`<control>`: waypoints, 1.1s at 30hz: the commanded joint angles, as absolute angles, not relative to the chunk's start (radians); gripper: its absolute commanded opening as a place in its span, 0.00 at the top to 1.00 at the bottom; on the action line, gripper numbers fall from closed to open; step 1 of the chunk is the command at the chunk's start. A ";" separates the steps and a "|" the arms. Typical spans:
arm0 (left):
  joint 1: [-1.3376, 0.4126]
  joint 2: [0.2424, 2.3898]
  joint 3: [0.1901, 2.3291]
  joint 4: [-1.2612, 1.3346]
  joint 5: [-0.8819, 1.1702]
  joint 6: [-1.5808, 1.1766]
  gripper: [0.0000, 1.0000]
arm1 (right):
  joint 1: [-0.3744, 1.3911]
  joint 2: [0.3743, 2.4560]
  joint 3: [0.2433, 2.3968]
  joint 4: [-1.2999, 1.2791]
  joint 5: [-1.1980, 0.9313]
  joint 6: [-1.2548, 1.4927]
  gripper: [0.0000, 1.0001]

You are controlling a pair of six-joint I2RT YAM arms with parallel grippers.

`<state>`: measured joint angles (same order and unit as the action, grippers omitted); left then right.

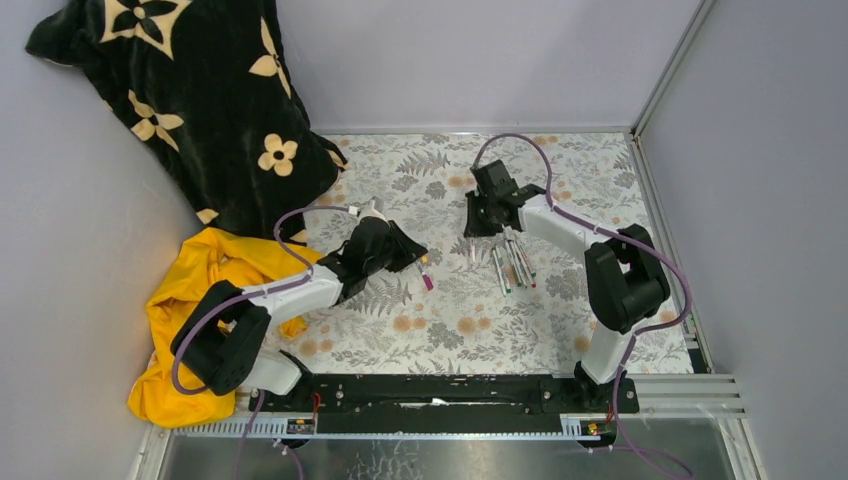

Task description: Open the pen caps

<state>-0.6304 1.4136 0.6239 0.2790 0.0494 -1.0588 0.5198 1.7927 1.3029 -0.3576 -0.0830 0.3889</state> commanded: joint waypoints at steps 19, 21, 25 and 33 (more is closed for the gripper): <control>-0.437 1.577 0.602 0.063 -0.023 -1.065 0.68 | 0.611 1.767 1.082 -0.378 0.236 0.407 0.95; -0.436 1.579 0.598 0.066 -0.023 -1.068 0.64 | 0.611 1.770 1.071 -0.374 0.242 0.408 0.86; -0.433 1.567 0.593 0.066 -0.029 -1.068 0.62 | 0.612 1.773 1.057 -0.370 0.249 0.403 0.76; -0.425 1.495 0.594 0.032 -0.053 -1.065 0.62 | 0.621 1.745 1.096 -0.399 0.277 0.379 0.58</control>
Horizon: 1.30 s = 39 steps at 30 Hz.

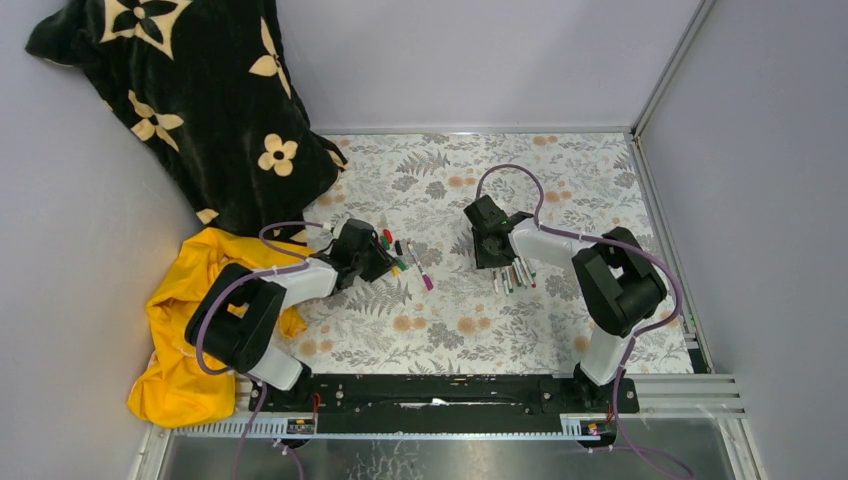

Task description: Open the pen caps

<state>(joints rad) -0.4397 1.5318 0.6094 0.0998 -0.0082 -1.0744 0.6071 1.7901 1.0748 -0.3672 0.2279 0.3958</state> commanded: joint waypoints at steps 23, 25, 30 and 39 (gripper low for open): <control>-0.418 1.177 0.575 -0.079 -0.061 -1.071 0.28 | 0.806 1.903 1.531 -0.518 0.181 0.298 0.45; -0.418 1.151 0.570 -0.089 -0.060 -1.069 0.26 | 0.817 1.941 1.558 -0.503 0.159 0.303 0.44; -0.417 1.096 0.562 -0.123 -0.064 -1.062 0.24 | 0.841 2.021 1.634 -0.506 0.136 0.313 0.40; -0.411 1.020 0.546 -0.146 -0.073 -1.060 0.24 | 0.863 2.119 1.698 -0.536 0.137 0.321 0.39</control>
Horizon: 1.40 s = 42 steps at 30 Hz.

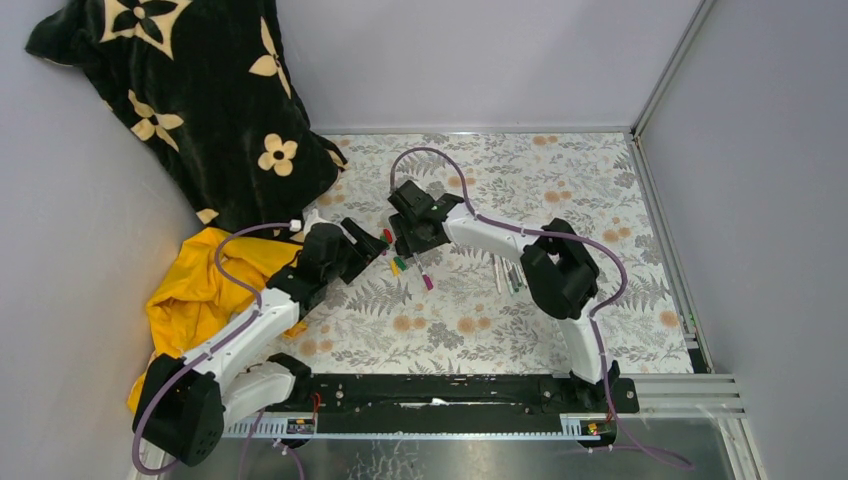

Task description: Open the pen caps

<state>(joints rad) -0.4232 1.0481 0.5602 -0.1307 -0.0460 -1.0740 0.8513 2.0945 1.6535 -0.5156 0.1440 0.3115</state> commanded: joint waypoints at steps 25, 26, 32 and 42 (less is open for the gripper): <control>-0.389 0.987 0.530 -0.139 -0.071 -1.062 0.24 | 0.864 2.213 1.706 -0.564 0.137 0.330 0.77; -0.388 0.986 0.527 -0.139 -0.072 -1.062 0.24 | 0.864 2.212 1.705 -0.566 0.135 0.331 0.80; -0.387 0.989 0.515 -0.129 -0.070 -1.057 0.24 | 0.859 2.176 1.696 -0.554 0.131 0.338 1.00; -0.387 1.052 0.388 0.252 0.167 -1.050 0.24 | 0.797 1.953 1.578 -0.427 0.050 0.410 1.00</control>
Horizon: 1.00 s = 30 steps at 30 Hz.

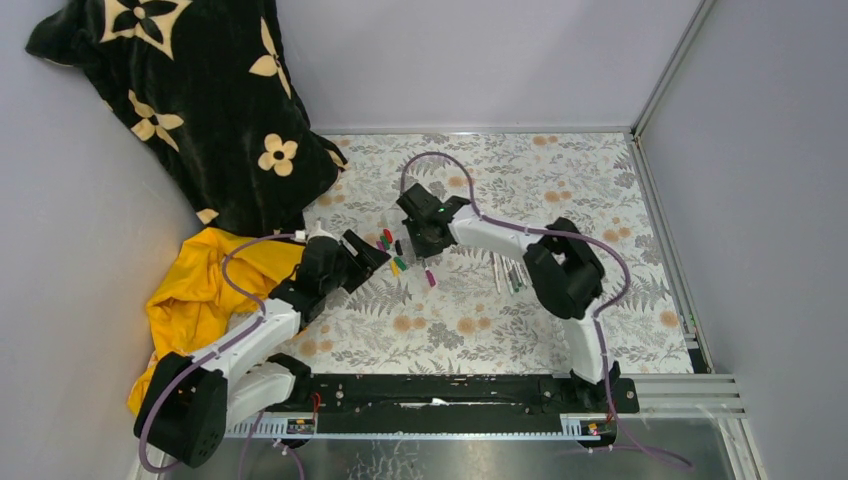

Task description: Open the pen caps

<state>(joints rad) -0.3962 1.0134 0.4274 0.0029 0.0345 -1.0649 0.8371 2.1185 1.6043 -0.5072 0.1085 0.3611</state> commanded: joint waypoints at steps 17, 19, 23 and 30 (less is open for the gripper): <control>-0.447 1.234 0.338 0.743 0.399 -1.128 0.29 | 0.734 1.776 1.415 -0.254 -0.126 0.519 1.00; -0.460 1.256 0.343 0.770 0.407 -1.133 0.32 | 0.730 1.769 1.406 -0.242 -0.137 0.526 1.00; -0.480 1.297 0.356 0.796 0.419 -1.135 0.34 | 0.724 1.761 1.404 -0.238 -0.149 0.531 1.00; -0.506 1.354 0.368 0.837 0.430 -1.150 0.37 | 0.716 1.753 1.384 -0.216 -0.173 0.542 1.00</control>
